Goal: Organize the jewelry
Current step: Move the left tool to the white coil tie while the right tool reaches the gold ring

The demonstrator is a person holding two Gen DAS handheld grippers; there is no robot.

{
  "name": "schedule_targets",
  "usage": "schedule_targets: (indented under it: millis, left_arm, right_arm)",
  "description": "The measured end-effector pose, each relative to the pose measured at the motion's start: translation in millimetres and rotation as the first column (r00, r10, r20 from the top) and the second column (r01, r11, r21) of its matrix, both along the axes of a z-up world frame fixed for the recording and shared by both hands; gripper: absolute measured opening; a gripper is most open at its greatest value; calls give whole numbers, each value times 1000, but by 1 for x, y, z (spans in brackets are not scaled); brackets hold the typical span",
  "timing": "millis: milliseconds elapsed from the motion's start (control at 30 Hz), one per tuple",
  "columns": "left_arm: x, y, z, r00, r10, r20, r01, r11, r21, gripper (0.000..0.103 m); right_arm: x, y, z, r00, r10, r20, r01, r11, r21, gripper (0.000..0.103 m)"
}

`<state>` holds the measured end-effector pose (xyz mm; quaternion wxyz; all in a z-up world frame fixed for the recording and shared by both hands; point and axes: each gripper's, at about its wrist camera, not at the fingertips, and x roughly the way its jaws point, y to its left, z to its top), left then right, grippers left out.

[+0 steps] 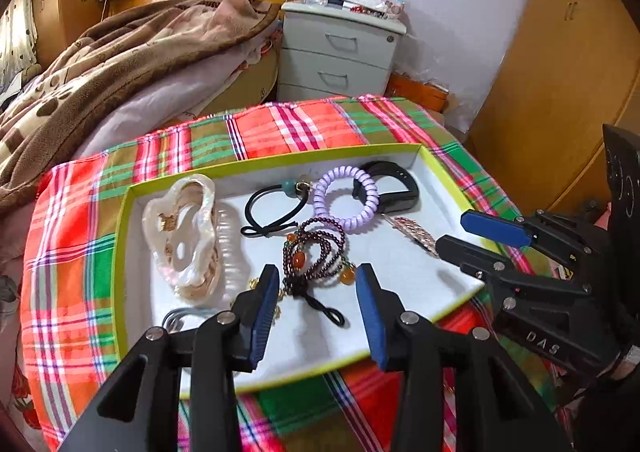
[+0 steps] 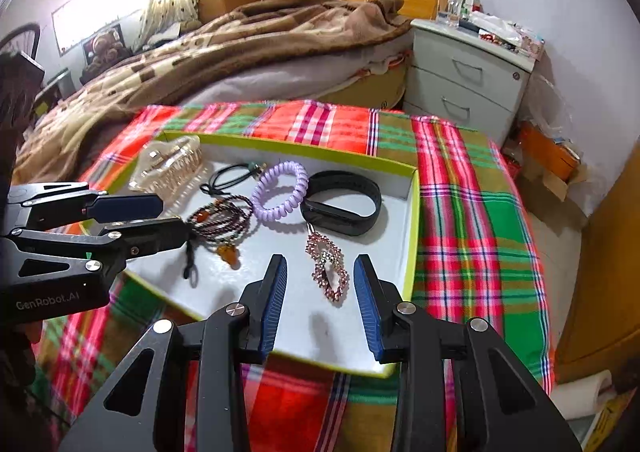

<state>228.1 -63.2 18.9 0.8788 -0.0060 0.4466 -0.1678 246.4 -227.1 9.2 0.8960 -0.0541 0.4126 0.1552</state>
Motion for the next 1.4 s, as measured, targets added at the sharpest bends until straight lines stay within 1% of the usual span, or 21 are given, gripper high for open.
schedule_targets:
  millis: [200,333,433,467,500,533,800,1000,1067,1167,1233,1400]
  left_arm:
    - [-32,9,14,1000,-11,29,11,1000,-6,43]
    - [-58,14,15,999,-38,25,39,999,-24,43]
    - [-78,15,12,998,-56,25,56,998,-24,44]
    - [-84,15,10,998,-63,19,64,997,-34,45]
    - [-90,16,8,997,-72,13,73,996,-43,46]
    - [-96,17,6,997,-78,10,78,996,-43,48]
    - [-136,11,-17,990,-134,-42,133,991,-19,48]
    - [-147,1,-26,984,-167,-62,167,986,2,48]
    - [-149,-1,-29,985,-162,-67,163,987,12,48]
    - [-151,-7,-33,985,-163,-63,167,984,56,48]
    - [-152,-9,-37,983,-165,-76,170,984,60,48]
    - [-153,-12,-38,985,-162,-56,167,981,98,48]
  right_arm:
    - [-29,-9,16,999,-24,42,22,999,38,36]
    - [-53,-11,26,997,-36,74,33,998,46,36]
    - [-71,-12,32,995,-44,91,39,998,56,37]
    - [-77,-12,32,994,-46,95,40,997,60,39]
    - [-82,-13,32,994,-47,97,41,997,64,46]
    - [-87,-13,32,994,-50,98,44,997,68,48]
    - [-126,-18,22,990,-96,98,85,990,114,49]
    - [-141,-26,16,988,-128,92,115,985,131,49]
    - [-145,-28,16,986,-135,94,122,984,130,49]
    - [-150,-30,16,986,-137,98,124,983,136,49]
    - [-152,-29,15,986,-135,99,121,984,135,49]
    - [-153,-27,13,988,-128,92,115,984,133,49]
